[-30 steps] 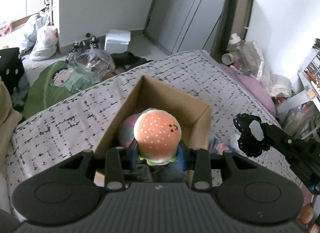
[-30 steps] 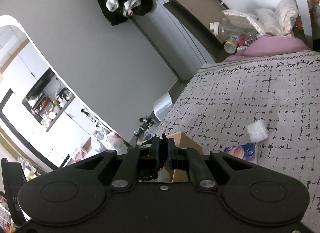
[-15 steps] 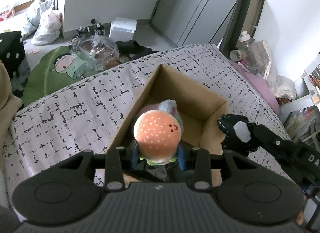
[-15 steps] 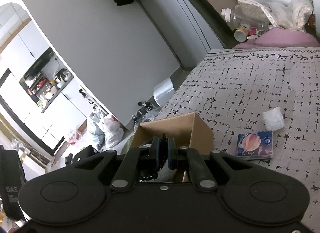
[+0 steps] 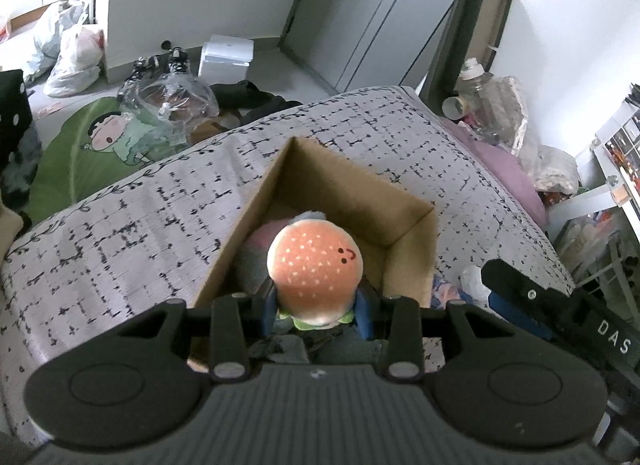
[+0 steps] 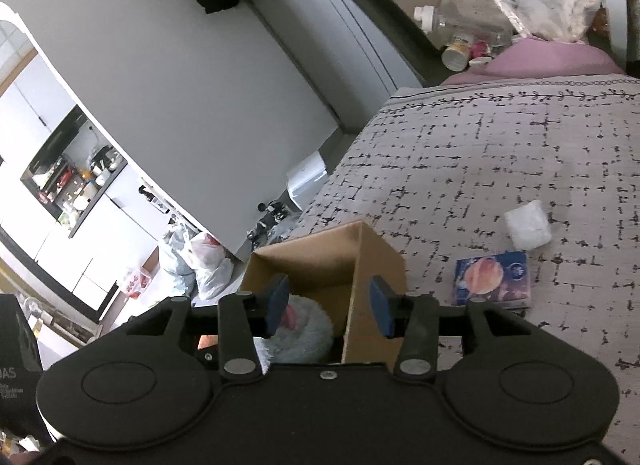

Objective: Organize soft objects
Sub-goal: 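Carry both held items over the cardboard box and open both tools to drop them, then withdraw both tools from the box toward the blue printed box and tissue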

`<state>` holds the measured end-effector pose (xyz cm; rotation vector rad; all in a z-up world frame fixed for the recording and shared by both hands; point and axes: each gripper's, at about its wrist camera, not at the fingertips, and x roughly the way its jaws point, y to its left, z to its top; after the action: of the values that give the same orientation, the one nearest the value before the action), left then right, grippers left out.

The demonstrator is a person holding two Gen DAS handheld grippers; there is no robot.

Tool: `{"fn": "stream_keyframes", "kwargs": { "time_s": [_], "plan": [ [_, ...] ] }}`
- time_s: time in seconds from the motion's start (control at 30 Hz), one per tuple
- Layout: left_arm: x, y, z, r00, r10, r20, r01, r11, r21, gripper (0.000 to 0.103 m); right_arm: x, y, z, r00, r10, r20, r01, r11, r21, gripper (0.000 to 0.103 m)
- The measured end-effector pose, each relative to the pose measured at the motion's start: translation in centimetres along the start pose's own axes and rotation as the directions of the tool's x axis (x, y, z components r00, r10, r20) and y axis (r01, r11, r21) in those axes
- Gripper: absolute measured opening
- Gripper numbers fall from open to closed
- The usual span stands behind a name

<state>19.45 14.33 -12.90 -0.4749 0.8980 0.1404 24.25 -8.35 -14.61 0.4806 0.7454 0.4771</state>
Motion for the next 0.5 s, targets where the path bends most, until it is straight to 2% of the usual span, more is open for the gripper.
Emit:
{"fn": "stream_keyframes", "kwargs": {
  "time_s": [0.2,0.3,0.37,0.5],
  "plan": [
    [0.6,-1.6,0.2,1.000,-0.011,-0.014,0.012,1.000,0.027,0.039,-0.3,-1.0,0.2,1.000,-0.021,-0.001,0.021,0.999,0.026,0.048],
    [0.9,-2.3,0.1,0.999,-0.030,-0.030,0.031,0.999,0.043,0.047,-0.7,-1.4,0.3,1.000,-0.021,0.002,0.021,0.999,0.038,0.049],
    [1.0,-2.7,0.1,0.999,-0.032,-0.043,0.034,0.998,0.056,0.059,-0.9,-1.7,0.5,1.000,-0.019,0.004,0.019,0.999,0.043,0.049],
    [0.7,-3.4,-0.2,1.000,0.008,-0.023,-0.006,0.997,0.075,0.065,-1.2,-2.0,0.7,1.000,-0.016,0.001,0.016,0.999,0.052,0.050]
  ]
}}
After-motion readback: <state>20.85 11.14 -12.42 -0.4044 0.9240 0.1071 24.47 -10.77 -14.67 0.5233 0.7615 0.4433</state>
